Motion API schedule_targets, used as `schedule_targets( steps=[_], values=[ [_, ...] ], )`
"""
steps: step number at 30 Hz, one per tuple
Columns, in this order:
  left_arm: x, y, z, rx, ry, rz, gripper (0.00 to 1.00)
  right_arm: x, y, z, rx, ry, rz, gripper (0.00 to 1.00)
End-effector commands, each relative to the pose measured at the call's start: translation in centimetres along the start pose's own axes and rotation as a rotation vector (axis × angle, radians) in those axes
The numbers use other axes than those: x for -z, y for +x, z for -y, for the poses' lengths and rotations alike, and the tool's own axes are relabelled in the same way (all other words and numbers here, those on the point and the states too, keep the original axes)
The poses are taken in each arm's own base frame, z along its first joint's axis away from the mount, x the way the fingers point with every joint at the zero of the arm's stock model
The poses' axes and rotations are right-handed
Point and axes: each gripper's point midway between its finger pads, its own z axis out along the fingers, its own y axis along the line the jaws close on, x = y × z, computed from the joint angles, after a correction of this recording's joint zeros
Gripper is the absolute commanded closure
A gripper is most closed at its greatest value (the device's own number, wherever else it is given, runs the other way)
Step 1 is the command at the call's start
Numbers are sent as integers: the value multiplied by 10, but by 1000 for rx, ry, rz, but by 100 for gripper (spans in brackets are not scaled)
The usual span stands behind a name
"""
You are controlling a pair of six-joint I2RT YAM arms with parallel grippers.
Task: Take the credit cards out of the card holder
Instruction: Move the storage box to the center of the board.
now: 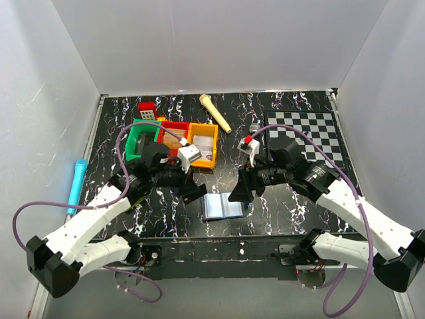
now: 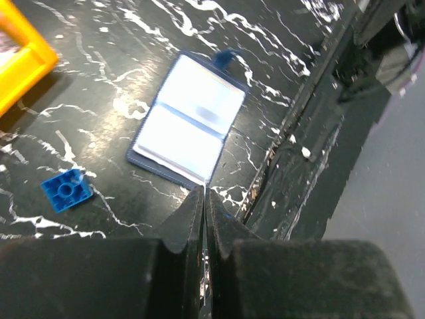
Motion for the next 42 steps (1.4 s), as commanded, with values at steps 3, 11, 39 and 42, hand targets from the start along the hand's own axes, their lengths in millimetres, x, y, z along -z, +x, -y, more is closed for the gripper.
schedule_targets(
  steps=[3, 11, 39, 42],
  values=[
    [31, -30, -24, 141, -240, 156, 100, 7, -8, 10, -11, 72, 71, 35],
    [52, -42, -84, 31, -542, 143, 100, 5, -11, 5, -25, 33, 97, 37],
    [112, -55, -280, -1065, -693, 107, 100, 10, 23, -4, 0, -30, 116, 47],
    [111, -52, -285, -1099, -667, 77, 100, 9, 26, -2, -2, -25, 111, 47]
  ],
)
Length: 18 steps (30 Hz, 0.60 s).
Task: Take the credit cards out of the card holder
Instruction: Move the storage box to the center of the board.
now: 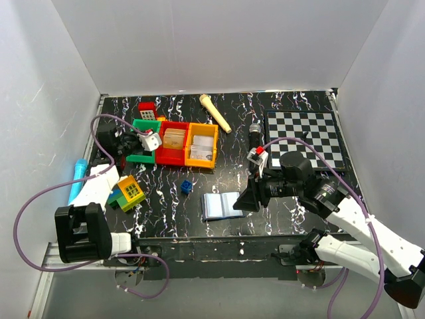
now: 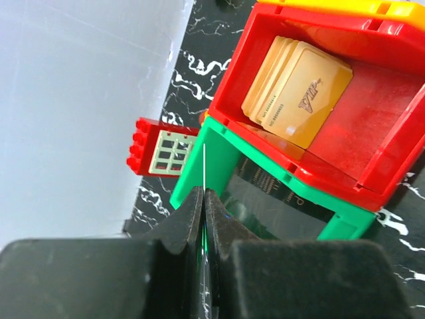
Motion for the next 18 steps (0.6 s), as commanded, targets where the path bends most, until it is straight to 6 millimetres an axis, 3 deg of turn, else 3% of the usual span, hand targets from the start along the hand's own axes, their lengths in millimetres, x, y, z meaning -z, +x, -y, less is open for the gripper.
schedule_targets(
  steps=[1, 11, 15, 18],
  values=[
    [-3, -18, -21, -183, -1, 84, 100, -1, 3, 4, 33, 14, 7, 48],
    [-4, 11, 14, -125, 75, -2, 100, 1, 6, 6, 60, 37, 18, 48],
    [1, -14, -10, 11, -29, 70, 100, 0, 3, 18, 37, 109, 21, 41],
    [6, -44, -26, 152, -53, 141, 100, 0, -6, 31, 4, 197, 50, 33]
  ],
)
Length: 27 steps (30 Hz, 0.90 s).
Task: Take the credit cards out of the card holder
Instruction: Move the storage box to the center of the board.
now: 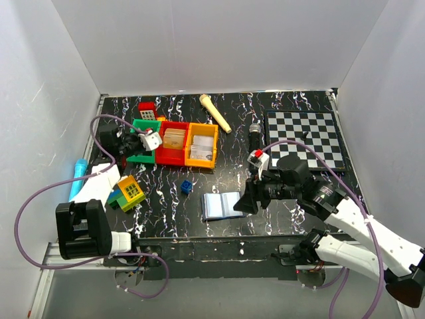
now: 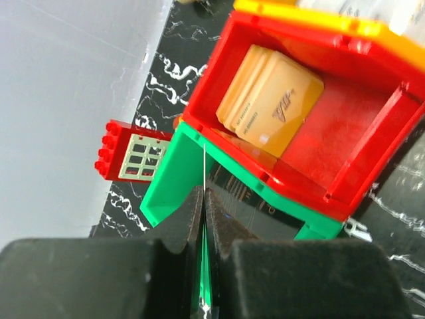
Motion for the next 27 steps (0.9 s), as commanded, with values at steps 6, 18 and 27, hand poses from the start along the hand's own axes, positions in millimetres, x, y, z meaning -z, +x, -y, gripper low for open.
schedule_targets(
  steps=[6, 18, 27],
  values=[
    [13, -111, -29, 417, -110, 208, 100, -9, -48, 55, -143, 376, 101, 30],
    [51, -147, -17, 1071, -194, 183, 100, -56, -136, 155, -175, 781, 125, 21],
    [65, -143, -11, 1181, -259, 125, 100, -114, -151, 202, -226, 790, -3, 22]
  ],
)
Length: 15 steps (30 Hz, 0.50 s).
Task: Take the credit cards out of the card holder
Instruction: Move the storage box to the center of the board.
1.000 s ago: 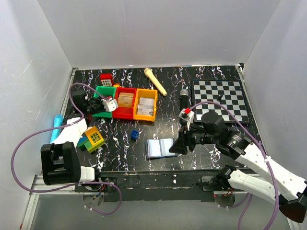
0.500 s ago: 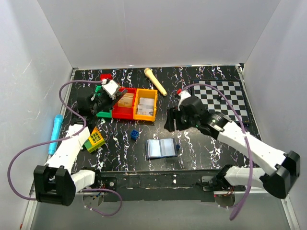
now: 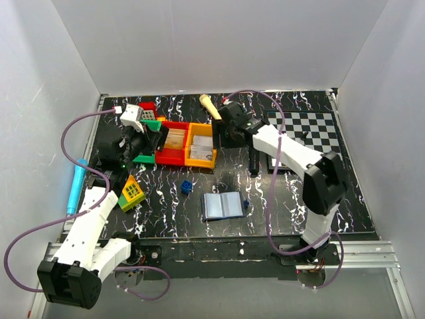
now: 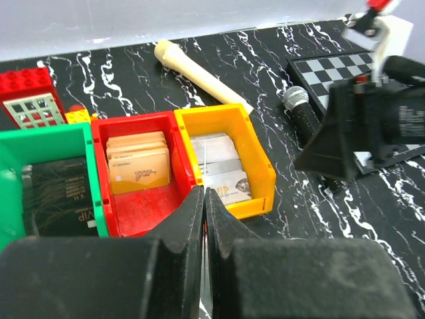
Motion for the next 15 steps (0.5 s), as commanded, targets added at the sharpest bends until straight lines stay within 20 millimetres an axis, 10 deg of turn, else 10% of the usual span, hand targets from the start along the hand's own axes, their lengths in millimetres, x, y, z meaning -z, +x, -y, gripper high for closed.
schedule_targets(
  steps=[1, 15],
  values=[
    [8, 6, 4, 68, -25, -33, 100, -11, -15, -10, 12, -11, -21, 23],
    [10, 21, 5, 99, -26, -70, 100, -66, -4, -6, 17, 41, -137, 36]
  ],
)
